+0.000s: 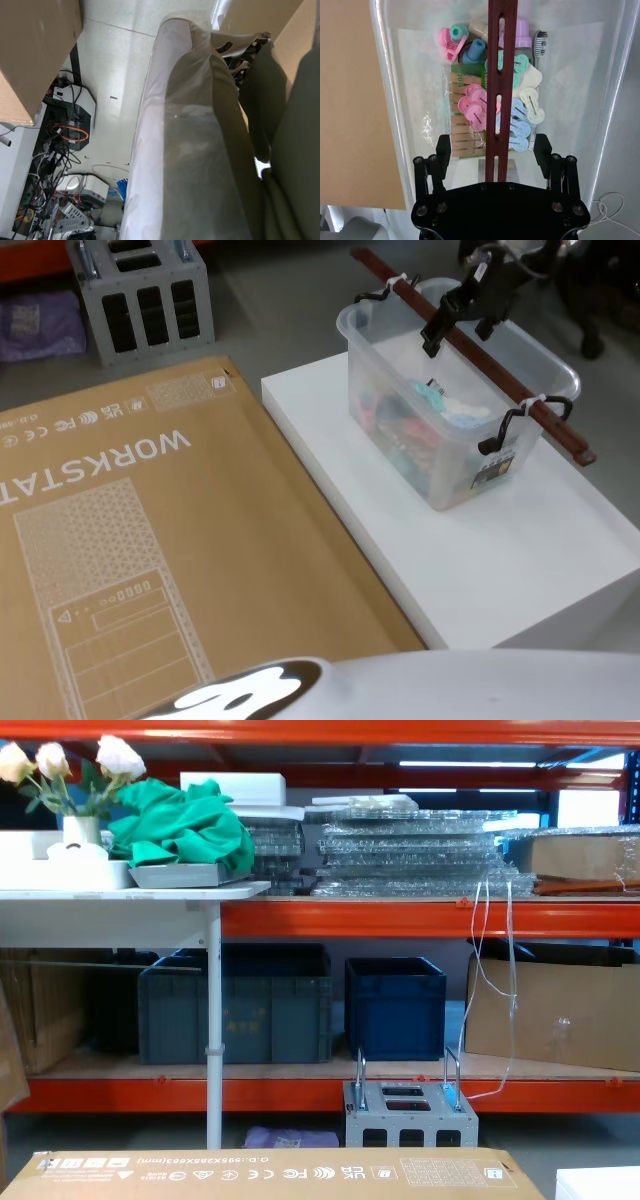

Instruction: Use one hand to grasp the basket and place it at the designated location.

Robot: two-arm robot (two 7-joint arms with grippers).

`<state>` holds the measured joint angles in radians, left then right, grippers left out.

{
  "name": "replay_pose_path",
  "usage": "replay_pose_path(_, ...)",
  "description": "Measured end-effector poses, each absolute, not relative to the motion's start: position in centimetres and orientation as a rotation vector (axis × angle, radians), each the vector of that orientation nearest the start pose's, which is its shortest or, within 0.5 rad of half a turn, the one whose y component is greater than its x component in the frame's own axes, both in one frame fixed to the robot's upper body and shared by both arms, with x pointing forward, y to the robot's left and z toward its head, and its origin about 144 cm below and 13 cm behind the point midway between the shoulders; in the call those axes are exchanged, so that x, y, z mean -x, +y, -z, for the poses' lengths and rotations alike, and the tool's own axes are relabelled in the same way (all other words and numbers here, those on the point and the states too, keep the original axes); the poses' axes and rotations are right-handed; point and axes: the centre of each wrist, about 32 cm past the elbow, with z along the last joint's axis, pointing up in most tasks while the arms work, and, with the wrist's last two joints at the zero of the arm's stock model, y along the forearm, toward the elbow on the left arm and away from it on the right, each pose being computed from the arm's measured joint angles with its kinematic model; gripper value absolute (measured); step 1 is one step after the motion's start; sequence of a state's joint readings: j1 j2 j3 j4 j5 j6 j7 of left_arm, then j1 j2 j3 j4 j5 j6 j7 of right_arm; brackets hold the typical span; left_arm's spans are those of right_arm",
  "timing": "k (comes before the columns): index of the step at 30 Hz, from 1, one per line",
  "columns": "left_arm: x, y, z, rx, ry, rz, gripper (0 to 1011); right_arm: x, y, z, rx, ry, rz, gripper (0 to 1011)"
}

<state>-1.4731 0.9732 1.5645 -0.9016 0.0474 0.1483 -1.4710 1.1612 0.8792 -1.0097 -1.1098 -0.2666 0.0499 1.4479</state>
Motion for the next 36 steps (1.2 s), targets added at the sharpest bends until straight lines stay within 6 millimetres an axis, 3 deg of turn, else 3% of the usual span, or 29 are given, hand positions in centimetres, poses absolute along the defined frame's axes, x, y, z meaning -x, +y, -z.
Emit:
replay_pose_path(24, -61.7, 49.5, -139.6, -1.629, 0.163, -0.177, 0, -63.6, -40.3, -137.8, 1.516, -0.187, 0.06, 994)
replay_pose_path(31, -61.7, 49.5, -139.6, -1.629, 0.163, -0.177, 0, -63.4, -40.5, -138.0, 1.517, -0.188, 0.071, 838)
replay_pose_path(36, -61.7, 49.5, -139.6, -1.629, 0.163, -0.177, 0, -63.4, -40.7, -138.0, 1.515, -0.188, 0.076, 670)
